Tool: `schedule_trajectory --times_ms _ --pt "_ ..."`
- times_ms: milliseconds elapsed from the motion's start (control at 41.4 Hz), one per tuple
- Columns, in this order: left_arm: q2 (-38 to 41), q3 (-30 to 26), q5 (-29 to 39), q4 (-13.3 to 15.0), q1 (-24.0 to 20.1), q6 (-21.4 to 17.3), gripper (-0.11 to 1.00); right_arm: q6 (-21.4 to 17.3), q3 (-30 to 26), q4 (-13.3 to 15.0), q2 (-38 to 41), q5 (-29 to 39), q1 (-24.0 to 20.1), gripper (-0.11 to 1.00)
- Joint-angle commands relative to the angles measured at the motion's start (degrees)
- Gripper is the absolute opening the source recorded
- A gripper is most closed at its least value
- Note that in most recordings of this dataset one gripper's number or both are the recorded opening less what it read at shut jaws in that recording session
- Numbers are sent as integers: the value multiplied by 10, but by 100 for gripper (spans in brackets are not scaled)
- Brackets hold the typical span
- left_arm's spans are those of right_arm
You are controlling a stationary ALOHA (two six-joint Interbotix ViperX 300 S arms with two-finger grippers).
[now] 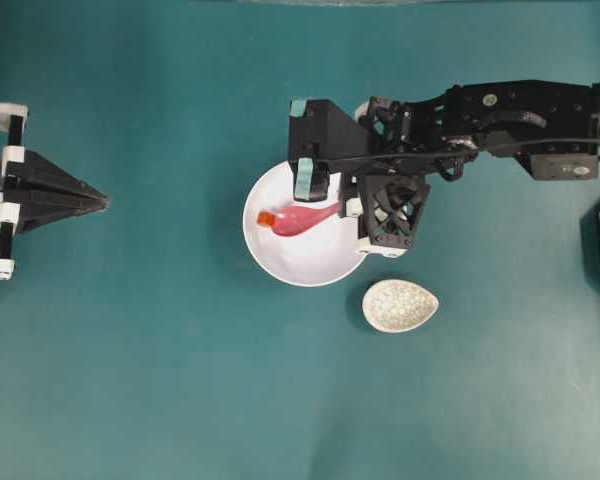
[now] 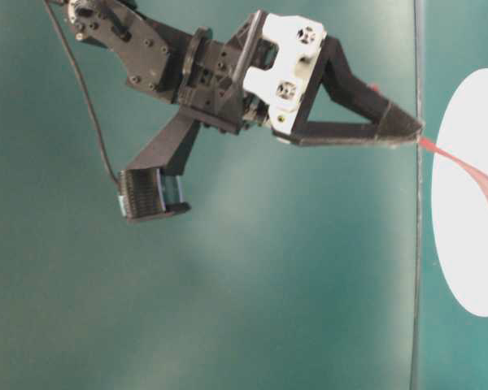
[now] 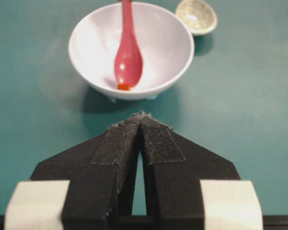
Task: Grip the spoon and scoop the red block from the bowl with right arm.
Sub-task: 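Lower the spoon bowl into the white bowl beside the red cube, then drag the spoon under the red cube and tilt it up to scoop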
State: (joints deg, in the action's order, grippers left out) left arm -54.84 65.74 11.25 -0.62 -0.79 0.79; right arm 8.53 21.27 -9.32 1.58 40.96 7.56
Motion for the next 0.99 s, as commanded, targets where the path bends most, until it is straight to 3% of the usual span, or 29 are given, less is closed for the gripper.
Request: schedule_trajectory --times_ms 0,967 --pt "5 -14 -5 -2 -2 -1 0 -2 -17 -3 -7 -13 -1 25" --pt "4 -13 -5 -2 -11 0 0 -2 -13 -8 -11 -39 -1 25"
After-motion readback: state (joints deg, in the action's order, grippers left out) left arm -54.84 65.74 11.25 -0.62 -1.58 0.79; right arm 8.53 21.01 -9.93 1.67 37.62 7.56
